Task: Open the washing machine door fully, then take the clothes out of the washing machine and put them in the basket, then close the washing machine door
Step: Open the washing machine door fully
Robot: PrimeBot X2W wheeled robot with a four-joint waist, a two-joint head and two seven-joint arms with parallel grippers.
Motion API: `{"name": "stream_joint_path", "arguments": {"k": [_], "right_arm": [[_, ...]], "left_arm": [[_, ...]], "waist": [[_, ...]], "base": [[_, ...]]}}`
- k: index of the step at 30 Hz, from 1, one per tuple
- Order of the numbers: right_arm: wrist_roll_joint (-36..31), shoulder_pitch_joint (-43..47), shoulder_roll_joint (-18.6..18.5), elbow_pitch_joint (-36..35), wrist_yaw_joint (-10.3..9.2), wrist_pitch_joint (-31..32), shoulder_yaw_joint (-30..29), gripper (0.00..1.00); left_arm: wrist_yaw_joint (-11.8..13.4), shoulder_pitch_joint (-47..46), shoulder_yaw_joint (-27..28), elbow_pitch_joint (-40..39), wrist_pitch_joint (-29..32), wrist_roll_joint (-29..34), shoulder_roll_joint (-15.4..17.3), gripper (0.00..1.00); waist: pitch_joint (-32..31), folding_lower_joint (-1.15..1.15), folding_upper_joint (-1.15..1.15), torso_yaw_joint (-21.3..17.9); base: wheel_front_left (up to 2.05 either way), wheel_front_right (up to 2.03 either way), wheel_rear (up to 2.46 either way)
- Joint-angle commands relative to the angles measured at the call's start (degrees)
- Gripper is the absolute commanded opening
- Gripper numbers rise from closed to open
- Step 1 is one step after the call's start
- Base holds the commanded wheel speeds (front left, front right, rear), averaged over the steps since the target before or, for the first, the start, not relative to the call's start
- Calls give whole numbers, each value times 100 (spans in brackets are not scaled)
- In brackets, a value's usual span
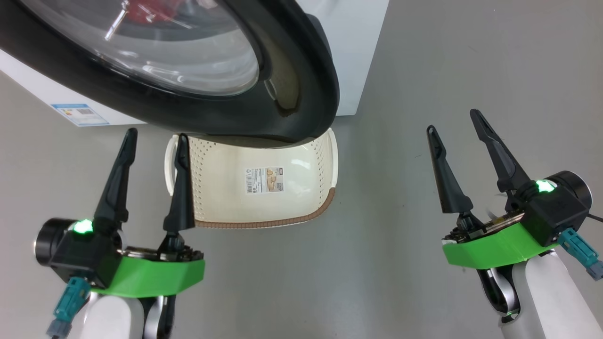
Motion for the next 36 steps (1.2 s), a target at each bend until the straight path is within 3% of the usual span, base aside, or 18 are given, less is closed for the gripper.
{"name": "stream_joint_path", "arguments": {"k": [1, 2, 3, 4, 8, 10, 19, 22, 27, 32, 36], "right_arm": [[14, 28, 39, -127, 1, -36, 141, 100], [6, 29, 40, -120, 1, -36, 135, 100], [6, 28, 41, -102, 1, -36, 118, 46], [22, 21, 41, -77, 1, -36, 120, 0], [285, -70, 44, 27, 1, -36, 129, 0], [789, -195, 45, 108, 1, -36, 130, 0], [4605, -1383, 47, 1046, 1, 85, 716, 0], [5931, -1895, 27, 1206, 1, 679, 794, 0], [7608, -2609, -57, 1635, 1, 2073, 626, 0], [8718, -3240, -125, 2308, 1, 3505, 557, 0], [9213, -3755, -199, 2948, 1, 4272, 623, 0]], "left_arm": [[-23, 83, 210, -163, -27, 46, 104, 100], [-26, 83, 211, -168, -27, 47, 104, 100], [-30, 81, 211, -172, -27, 49, 104, 100], [-32, 79, 209, -176, -27, 50, 104, 100], [-21, 75, 195, -187, -27, 54, 104, 100], [-13, 69, 181, -189, -27, 48, 104, 100], [9, 11, 108, -186, -27, 17, 104, 100], [15, -23, 60, -195, -27, 9, 104, 100], [59, -50, 54, -216, -27, -2, 104, 100], [77, -22, 124, -242, -27, 17, 104, 100], [94, -6, 124, -240, -27, 8, 104, 100]], "waist": [[0, 0, 0, -9], [3, 0, 0, -8], [9, 0, 0, -6], [17, 0, 0, -5], [46, 0, 0, -3], [70, 0, 0, 5], [146, 0, 0, 124], [207, 0, 0, 202], [304, 0, 0, 345], [337, 0, 0, 424], [352, 0, 0, 468]], "base": [[0, 0, 0], [0, 0, 0], [0, 0, 0], [0, 0, 0], [0, 0, 0], [0, 0, 0], [0, 0, 0], [0, 0, 0], [0, 0, 0], [0, 0, 0], [0, 0, 0]]}}
